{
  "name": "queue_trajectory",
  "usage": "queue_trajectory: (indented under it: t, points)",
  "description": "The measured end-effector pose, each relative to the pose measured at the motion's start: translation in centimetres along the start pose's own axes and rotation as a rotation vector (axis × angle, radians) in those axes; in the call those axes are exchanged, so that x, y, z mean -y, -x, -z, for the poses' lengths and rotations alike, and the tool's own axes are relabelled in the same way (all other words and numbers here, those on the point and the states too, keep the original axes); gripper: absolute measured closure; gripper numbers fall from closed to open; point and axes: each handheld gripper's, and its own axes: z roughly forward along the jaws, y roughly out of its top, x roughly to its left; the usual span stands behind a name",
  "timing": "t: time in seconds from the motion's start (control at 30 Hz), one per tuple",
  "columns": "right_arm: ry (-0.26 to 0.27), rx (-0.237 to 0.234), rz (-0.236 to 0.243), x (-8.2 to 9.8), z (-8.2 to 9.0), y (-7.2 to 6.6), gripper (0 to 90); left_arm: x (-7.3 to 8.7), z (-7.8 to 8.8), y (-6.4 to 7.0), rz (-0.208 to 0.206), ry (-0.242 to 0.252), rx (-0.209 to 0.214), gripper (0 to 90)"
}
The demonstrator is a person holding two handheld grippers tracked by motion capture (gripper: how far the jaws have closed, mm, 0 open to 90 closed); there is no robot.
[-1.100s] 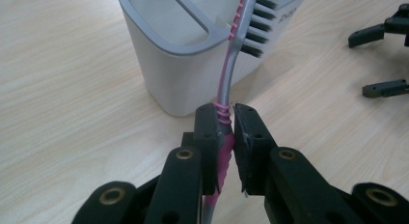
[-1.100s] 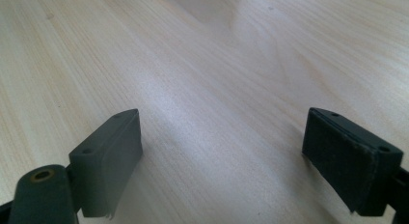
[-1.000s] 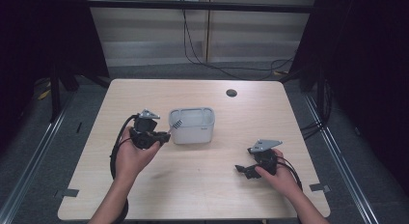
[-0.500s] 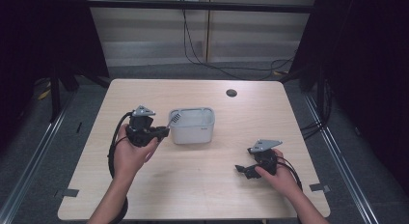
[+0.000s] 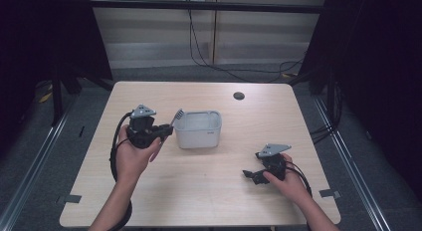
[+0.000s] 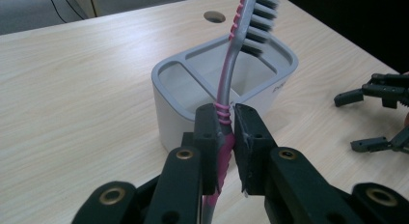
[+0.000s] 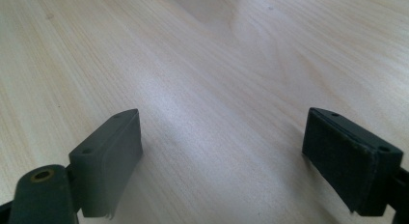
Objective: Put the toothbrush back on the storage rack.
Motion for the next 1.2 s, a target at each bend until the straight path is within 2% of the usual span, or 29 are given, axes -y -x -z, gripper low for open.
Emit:
queue_trajectory:
  t: [0.47, 0.73, 0.77, 0.9, 1.2]
  points:
    - [0.001, -0.002, -0.001, 0.0, 0.0, 0.0, 13.2, -1.5, 0.8, 0.0, -0.007, 0.096, -0.009, 80.6]
    - [0.001, -0.003, -0.001, 0.0, 0.0, 0.0, 13.2, -2.1, 1.0, -0.2, 0.018, 0.136, -0.004, 80.6]
    - [0.001, -0.003, -0.001, 0.0, 0.0, 0.0, 13.2, -2.1, 1.0, -0.2, 0.031, 0.148, 0.001, 80.6]
    - [0.001, -0.003, -0.001, 0.0, 0.0, 0.0, 13.2, -2.1, 0.6, -0.4, 0.033, 0.168, -0.001, 80.6]
    - [0.001, -0.003, -0.001, 0.0, 0.0, 0.0, 13.2, -2.5, 0.0, -0.6, 0.032, 0.186, -0.003, 80.5]
